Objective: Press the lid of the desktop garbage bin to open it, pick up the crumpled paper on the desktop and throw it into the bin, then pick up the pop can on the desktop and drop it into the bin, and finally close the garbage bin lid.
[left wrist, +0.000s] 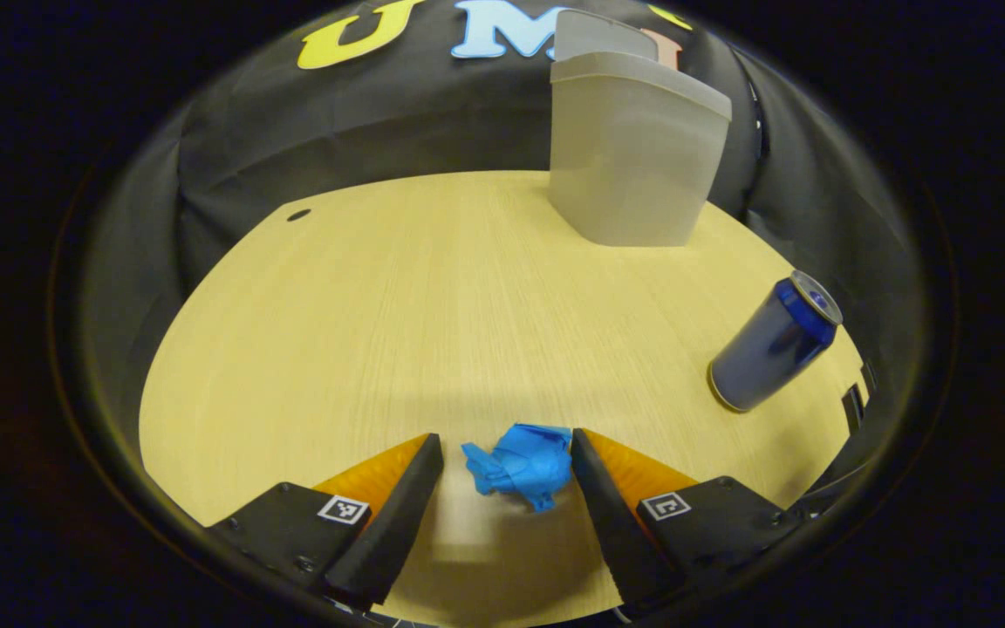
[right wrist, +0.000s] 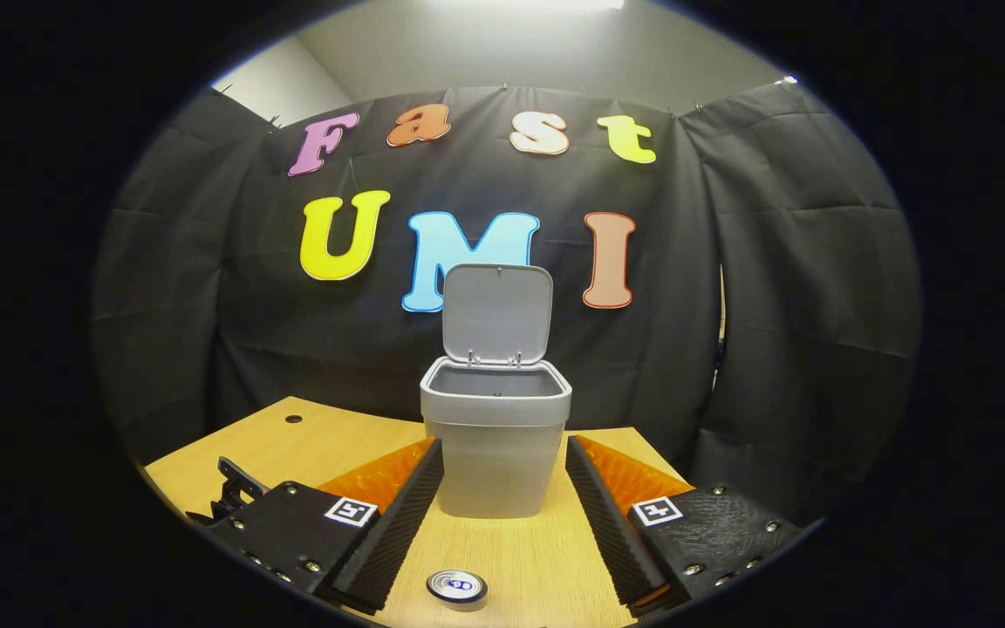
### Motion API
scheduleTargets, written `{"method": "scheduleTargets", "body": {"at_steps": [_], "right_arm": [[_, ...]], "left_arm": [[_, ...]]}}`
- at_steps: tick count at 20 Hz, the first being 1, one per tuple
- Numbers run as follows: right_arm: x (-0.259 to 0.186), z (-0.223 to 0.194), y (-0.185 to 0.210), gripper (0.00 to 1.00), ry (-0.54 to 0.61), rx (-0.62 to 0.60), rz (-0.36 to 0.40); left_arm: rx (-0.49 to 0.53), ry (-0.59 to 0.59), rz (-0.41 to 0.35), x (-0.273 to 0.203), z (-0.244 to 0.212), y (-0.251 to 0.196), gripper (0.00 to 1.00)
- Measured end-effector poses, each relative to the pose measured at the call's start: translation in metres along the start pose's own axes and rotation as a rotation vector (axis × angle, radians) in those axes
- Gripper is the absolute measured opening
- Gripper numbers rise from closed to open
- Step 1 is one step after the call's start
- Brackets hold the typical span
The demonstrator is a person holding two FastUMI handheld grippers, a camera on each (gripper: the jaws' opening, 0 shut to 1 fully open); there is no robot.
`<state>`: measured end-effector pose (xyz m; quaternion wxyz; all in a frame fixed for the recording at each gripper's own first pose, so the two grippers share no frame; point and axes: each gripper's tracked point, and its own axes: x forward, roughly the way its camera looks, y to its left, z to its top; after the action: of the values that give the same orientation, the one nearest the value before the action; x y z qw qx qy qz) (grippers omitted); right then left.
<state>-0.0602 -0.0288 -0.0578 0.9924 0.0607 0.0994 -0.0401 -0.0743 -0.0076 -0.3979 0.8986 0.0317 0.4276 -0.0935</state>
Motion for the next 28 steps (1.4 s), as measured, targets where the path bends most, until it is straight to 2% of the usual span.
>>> {"method": "scheduleTargets", "body": {"at_steps": [4,5,8,11,12,13,16,18,19,20,21,24,28], "right_arm": [[0.000,-0.006,-0.001,0.91,0.012,0.002,0.004],[0.000,-0.008,-0.001,0.91,0.013,0.007,0.005],[0.002,-0.013,0.000,0.91,0.022,0.021,0.008],[0.000,-0.014,0.002,0.91,0.022,0.037,0.012],[0.000,-0.014,0.001,0.91,0.020,0.039,0.009],[-0.001,-0.014,0.000,0.91,0.018,0.040,0.007],[-0.002,-0.015,-0.002,0.91,0.019,0.050,-0.002],[-0.002,-0.016,-0.004,0.91,0.018,0.057,-0.008],[-0.002,-0.016,-0.007,0.91,0.017,0.057,-0.013],[-0.002,-0.017,-0.008,0.91,0.017,0.058,-0.015],[-0.002,-0.016,-0.009,0.91,0.017,0.058,-0.018],[-0.002,-0.011,-0.015,0.91,0.002,0.055,-0.027],[0.000,-0.007,-0.020,0.91,-0.014,0.058,-0.036]], "left_arm": [[0.041,-0.019,0.012,0.001,-0.002,0.005,0.95],[0.056,-0.031,0.006,0.001,-0.003,0.002,0.87],[0.072,-0.045,-0.007,0.000,-0.003,0.000,0.76],[0.081,-0.039,-0.002,0.000,-0.002,0.001,0.58],[0.084,-0.041,0.000,0.001,0.002,0.001,0.58],[0.082,-0.040,0.004,0.000,-0.001,0.001,0.44],[0.102,-0.045,0.003,0.000,-0.001,0.002,0.38],[0.118,-0.043,0.006,0.000,-0.002,0.003,0.31],[0.127,-0.046,0.002,0.000,-0.001,0.002,0.23],[0.131,-0.039,0.010,0.000,-0.001,0.004,0.22],[0.135,-0.040,0.011,-0.001,0.000,0.003,0.17],[0.125,-0.059,0.006,-0.006,0.013,0.000,0.17],[0.081,-0.122,-0.024,-0.021,0.052,-0.011,0.16]]}}
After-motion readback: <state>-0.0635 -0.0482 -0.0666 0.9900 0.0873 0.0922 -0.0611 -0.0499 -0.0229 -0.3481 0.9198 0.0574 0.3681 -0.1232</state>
